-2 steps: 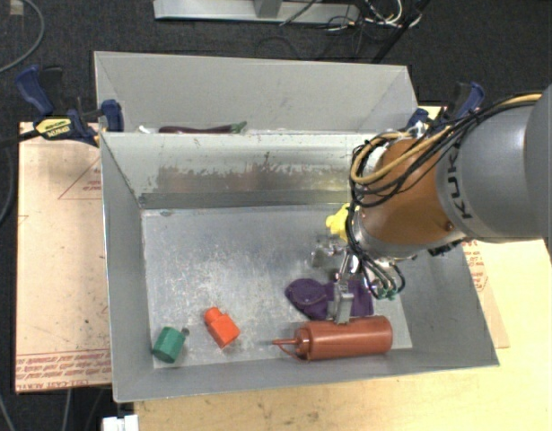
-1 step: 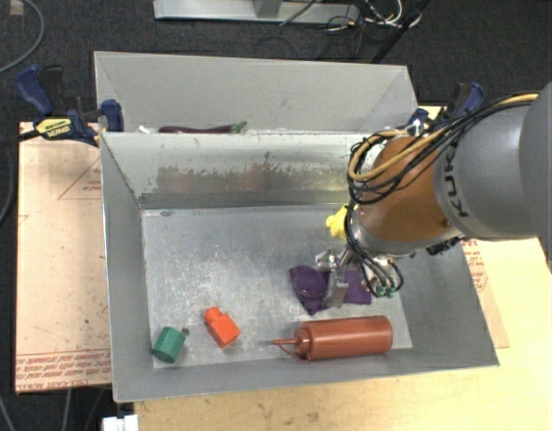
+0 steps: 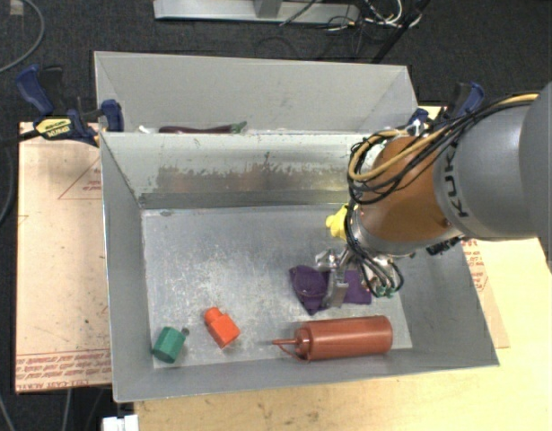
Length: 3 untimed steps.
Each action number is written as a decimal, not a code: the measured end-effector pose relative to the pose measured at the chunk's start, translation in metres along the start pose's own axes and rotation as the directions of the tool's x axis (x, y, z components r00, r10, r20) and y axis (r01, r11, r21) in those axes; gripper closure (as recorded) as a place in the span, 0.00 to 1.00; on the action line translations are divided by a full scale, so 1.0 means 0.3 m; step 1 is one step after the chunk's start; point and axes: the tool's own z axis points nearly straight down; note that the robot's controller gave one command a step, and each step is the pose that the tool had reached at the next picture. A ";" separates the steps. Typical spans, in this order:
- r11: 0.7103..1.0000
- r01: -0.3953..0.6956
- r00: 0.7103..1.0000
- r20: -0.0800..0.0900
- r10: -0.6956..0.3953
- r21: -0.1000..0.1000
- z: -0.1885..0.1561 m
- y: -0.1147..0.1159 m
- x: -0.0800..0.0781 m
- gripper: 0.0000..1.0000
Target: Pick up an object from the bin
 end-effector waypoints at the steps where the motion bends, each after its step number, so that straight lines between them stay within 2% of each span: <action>1: 1.000 0.000 1.000 -0.003 0.000 0.000 -0.011 0.000 0.003 1.00; 2: 1.000 0.001 1.000 -0.011 -0.001 0.000 -0.069 0.001 0.010 1.00; 3: 1.000 0.001 1.000 -0.005 -0.001 -0.001 -0.144 0.001 0.004 1.00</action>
Offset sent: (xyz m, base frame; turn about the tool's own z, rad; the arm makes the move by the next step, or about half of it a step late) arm 0.0000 0.0000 0.1085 0.0000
